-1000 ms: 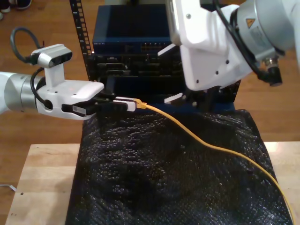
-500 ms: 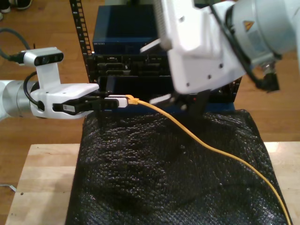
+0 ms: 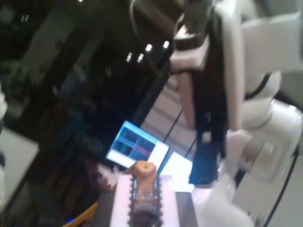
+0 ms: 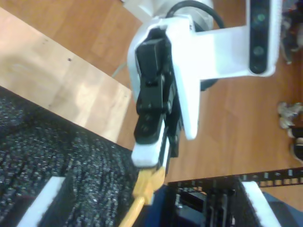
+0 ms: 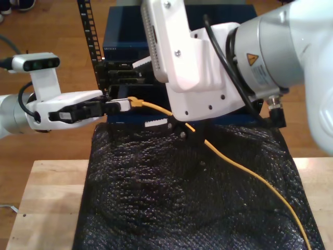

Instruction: Grab the cable and plug it in

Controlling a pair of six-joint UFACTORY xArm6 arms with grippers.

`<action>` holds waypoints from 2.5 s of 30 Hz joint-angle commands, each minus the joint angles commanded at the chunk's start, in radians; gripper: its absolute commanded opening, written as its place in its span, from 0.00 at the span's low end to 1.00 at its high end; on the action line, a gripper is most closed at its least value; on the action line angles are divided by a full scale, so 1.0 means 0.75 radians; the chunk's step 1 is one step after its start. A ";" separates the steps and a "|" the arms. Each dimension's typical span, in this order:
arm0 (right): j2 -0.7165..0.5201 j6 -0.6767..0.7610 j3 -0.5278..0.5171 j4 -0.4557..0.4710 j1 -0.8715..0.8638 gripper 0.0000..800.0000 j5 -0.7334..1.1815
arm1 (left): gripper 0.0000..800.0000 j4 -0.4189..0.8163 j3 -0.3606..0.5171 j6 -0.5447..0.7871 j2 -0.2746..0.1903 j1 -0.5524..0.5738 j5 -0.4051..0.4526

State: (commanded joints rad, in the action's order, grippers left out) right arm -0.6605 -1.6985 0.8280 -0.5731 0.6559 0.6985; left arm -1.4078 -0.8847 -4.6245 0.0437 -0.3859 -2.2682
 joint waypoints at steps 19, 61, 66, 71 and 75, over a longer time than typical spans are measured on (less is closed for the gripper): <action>-0.047 -0.061 -0.141 0.004 0.117 0.89 -0.301 | 0.01 -0.014 0.000 -0.098 0.068 0.000 -0.113; -0.043 -0.053 -0.168 0.000 0.135 0.32 -0.360 | 0.01 -0.047 0.000 -0.129 0.076 0.012 -0.190; -0.043 -0.053 -0.170 0.000 0.135 0.31 -0.360 | 0.01 -0.047 0.002 -0.162 0.078 0.014 -0.188; -0.041 -0.053 -0.170 0.000 0.135 0.31 -0.360 | 0.01 -0.037 0.004 -0.180 0.080 0.014 -0.188; -0.039 -0.053 -0.170 0.000 0.135 0.31 -0.360 | 0.01 -0.014 0.006 -0.194 0.080 0.016 -0.188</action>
State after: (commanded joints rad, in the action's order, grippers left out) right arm -0.6897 -1.7384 0.7006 -0.5731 0.7572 0.4285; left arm -1.4185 -0.8801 -4.7703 0.1036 -0.3736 -2.4093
